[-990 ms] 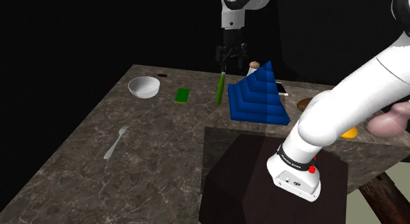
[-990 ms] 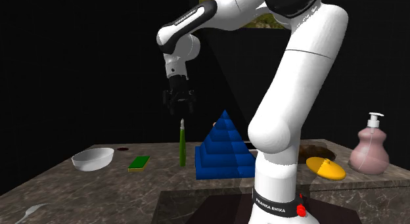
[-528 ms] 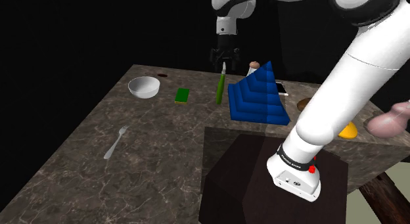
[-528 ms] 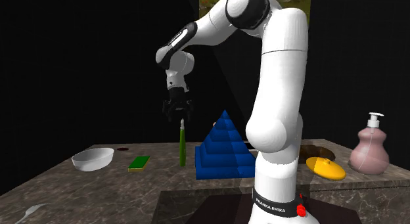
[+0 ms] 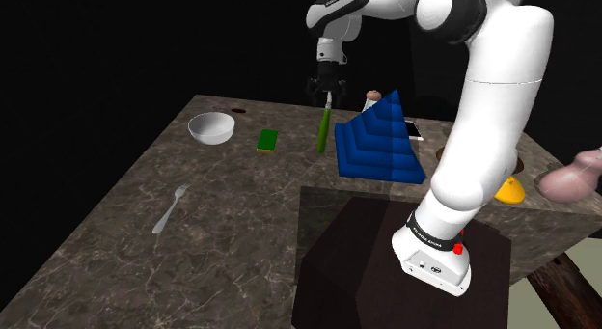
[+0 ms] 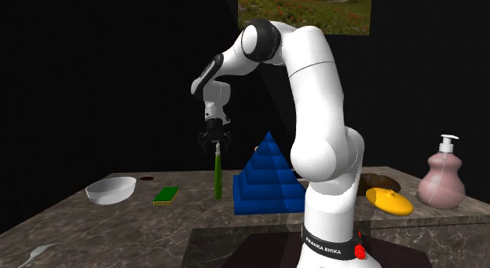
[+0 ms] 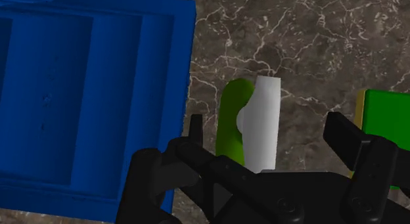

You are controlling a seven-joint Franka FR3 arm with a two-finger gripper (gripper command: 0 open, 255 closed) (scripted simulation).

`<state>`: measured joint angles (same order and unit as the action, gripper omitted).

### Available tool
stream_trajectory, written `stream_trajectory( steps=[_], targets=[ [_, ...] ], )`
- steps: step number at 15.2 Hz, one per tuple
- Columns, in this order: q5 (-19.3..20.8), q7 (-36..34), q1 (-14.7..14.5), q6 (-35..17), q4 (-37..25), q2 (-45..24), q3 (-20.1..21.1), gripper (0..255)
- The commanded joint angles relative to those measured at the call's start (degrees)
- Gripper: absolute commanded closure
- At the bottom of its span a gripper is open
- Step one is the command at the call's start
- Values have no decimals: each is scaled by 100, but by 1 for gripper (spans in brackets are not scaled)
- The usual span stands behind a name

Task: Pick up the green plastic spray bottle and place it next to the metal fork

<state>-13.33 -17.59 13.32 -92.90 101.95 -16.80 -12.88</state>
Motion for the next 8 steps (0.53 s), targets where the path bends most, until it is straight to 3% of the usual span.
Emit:
stream_trajectory(
  steps=[1,4,8],
  targets=[
    [-188,-58,161,69,-373,-453,-73,0],
    [-431,-155,393,195,-899,-1045,-139,0],
    [-450,-130,334,-120,-530,-988,-119,0]
  ],
)
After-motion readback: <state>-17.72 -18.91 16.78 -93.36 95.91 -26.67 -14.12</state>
